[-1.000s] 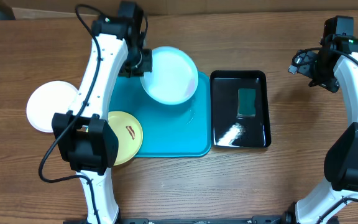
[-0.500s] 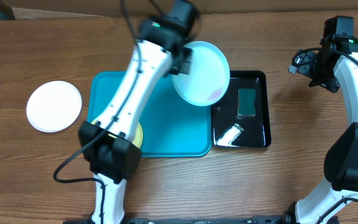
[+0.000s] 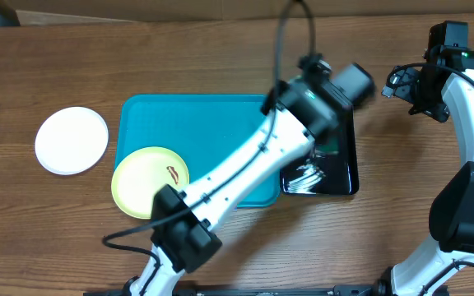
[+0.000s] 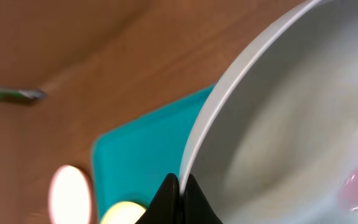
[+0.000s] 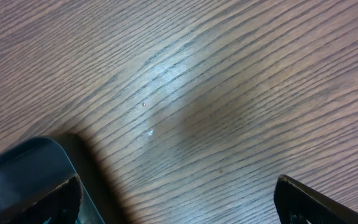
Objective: Clean dirty plates on tray and stack at the side
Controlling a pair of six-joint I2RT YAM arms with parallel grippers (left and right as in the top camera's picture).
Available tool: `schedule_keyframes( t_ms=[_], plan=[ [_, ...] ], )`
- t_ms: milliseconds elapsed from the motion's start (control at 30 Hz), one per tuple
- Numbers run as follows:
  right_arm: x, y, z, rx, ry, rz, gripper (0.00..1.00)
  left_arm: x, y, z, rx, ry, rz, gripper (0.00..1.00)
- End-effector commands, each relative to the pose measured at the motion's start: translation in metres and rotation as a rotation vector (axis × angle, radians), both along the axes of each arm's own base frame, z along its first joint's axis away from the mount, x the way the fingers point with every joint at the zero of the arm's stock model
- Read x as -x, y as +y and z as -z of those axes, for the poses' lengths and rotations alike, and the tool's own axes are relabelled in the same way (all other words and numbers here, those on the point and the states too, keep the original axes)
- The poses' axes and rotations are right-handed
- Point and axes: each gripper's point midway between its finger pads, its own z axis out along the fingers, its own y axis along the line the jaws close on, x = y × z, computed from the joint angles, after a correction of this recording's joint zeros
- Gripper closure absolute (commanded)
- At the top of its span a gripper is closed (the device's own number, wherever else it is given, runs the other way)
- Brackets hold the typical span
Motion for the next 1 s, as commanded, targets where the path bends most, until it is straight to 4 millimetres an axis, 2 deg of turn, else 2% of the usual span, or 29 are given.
schedule_keyframes(
  t_ms=[0, 267, 467, 633, 767, 967],
  plan=[
    [-0.002, -0.001, -0.01, 0.002, -0.029, 0.009, 0.0, 0.005, -0.005, -0.039, -0.091, -0.214, -0.024, 0.96],
    [-0.002, -0.001, -0.01, 0.002, -0.029, 0.009, 0.0, 0.041, -0.034, -0.059, -0.183, -0.32, 0.07, 0.96],
    [-0.002, -0.001, -0.01, 0.002, -0.029, 0.009, 0.0, 0.045, -0.038, -0.058, -0.143, -0.331, 0.055, 0.96],
    [-0.002, -0.001, -0.01, 0.002, -0.029, 0.009, 0.0, 0.029, -0.024, -0.034, -0.003, -0.22, -0.034, 0.96],
    [-0.002, -0.001, -0.01, 0.002, -0.029, 0.009, 0.0, 0.008, -0.003, 0.004, 0.164, 0.021, -0.112, 0.96],
    [-0.002, -0.001, -0.01, 0.002, -0.029, 0.009, 0.0, -0.022, 0.028, 0.037, 0.444, 0.365, -0.13, 0.96]
  ],
)
